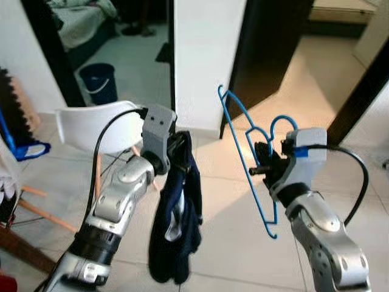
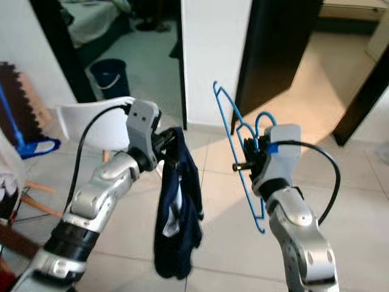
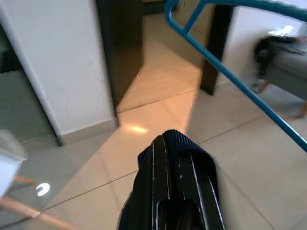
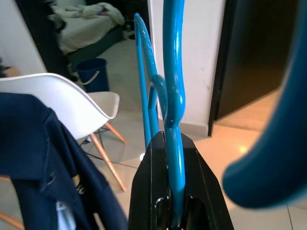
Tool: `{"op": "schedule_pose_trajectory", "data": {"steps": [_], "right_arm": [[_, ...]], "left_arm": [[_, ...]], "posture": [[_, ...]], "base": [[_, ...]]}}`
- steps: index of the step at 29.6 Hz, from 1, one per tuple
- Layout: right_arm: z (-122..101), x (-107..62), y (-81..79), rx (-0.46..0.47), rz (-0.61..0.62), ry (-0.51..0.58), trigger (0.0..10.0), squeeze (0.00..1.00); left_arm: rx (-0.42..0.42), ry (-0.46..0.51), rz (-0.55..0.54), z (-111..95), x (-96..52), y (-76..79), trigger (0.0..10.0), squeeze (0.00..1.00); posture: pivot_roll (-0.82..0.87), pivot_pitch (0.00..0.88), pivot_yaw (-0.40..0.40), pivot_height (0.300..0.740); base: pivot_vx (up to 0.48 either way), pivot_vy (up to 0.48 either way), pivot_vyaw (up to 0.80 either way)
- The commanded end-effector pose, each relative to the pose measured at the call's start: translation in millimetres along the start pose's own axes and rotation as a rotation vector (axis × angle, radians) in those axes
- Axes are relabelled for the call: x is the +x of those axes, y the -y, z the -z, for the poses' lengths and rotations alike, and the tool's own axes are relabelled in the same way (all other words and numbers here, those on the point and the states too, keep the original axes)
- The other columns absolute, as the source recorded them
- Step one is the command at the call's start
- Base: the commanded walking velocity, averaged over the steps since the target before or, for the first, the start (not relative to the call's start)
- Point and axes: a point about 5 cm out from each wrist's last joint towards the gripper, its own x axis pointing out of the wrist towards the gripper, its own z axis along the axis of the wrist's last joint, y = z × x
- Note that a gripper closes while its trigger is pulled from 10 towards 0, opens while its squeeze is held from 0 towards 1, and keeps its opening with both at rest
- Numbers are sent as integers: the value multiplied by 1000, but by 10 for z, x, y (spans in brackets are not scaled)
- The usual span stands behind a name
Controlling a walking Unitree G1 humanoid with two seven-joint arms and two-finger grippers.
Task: Hang hanger
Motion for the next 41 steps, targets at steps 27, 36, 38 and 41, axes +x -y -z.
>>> {"op": "schedule_pose_trajectory", "data": {"steps": [27, 36, 38, 41], "right_arm": [[276, -304, 260, -57, 41, -107, 10000, 0], [480, -454, 412, -57, 64, -174, 10000, 0], [427, -451, 368, -47, 8, -160, 10000, 0], [347, -477, 335, -42, -68, -148, 10000, 0]], "left_arm": [[94, -67, -219, 294, -231, -264, 10000, 0], [39, -164, -297, 648, -489, -353, 10000, 0], [30, -154, -310, 604, -464, -379, 10000, 0], [10, -126, -329, 510, -406, -433, 10000, 0]], "posture": [[-38, 141, 15, 740], [-32, 145, 7, 740], [-32, 145, 7, 740], [-35, 143, 7, 740]], "base": [[0, 0, -779], [0, 0, -781], [0, 0, -778], [0, 0, -775]]}}
